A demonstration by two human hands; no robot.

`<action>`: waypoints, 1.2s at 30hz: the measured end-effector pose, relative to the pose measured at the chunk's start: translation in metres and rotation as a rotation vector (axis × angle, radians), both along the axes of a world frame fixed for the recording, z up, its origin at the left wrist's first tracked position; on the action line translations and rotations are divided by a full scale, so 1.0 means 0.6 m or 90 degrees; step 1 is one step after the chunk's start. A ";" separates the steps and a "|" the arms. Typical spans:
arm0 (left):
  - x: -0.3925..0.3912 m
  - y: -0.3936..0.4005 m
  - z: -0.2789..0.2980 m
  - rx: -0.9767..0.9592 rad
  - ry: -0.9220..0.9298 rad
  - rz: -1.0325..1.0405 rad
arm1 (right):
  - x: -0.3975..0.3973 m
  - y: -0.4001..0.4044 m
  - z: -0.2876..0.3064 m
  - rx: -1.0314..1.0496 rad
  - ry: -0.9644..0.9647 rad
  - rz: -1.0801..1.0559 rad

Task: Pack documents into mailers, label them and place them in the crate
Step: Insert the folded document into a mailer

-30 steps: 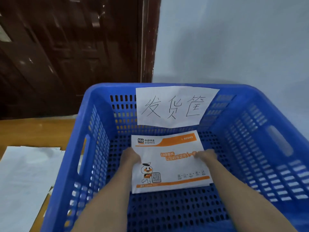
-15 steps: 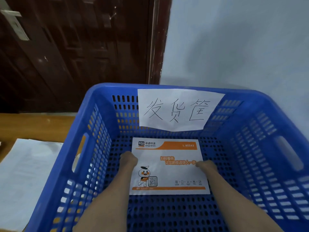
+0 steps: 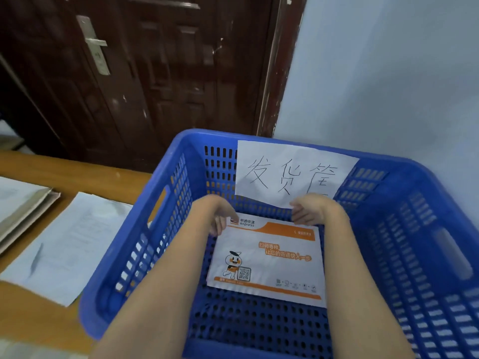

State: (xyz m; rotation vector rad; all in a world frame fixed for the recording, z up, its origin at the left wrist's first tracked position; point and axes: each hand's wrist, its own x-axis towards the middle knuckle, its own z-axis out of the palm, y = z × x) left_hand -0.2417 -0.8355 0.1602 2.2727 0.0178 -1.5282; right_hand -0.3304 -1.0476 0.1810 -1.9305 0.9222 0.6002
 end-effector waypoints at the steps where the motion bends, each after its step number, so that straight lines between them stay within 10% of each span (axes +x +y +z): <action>1: 0.006 0.004 0.013 -0.051 -0.038 0.021 | 0.014 0.019 0.027 -0.013 -0.007 0.031; 16: -0.069 0.426 0.195 -0.536 -0.526 0.420 | 0.047 0.371 0.170 0.154 -0.492 0.095; 23: -0.105 0.680 0.161 -0.369 -0.806 0.513 | 0.078 0.659 0.142 0.311 -0.552 0.057; 36: -0.058 0.961 0.033 -0.357 -0.822 0.719 | 0.180 0.992 0.012 0.377 -0.564 0.031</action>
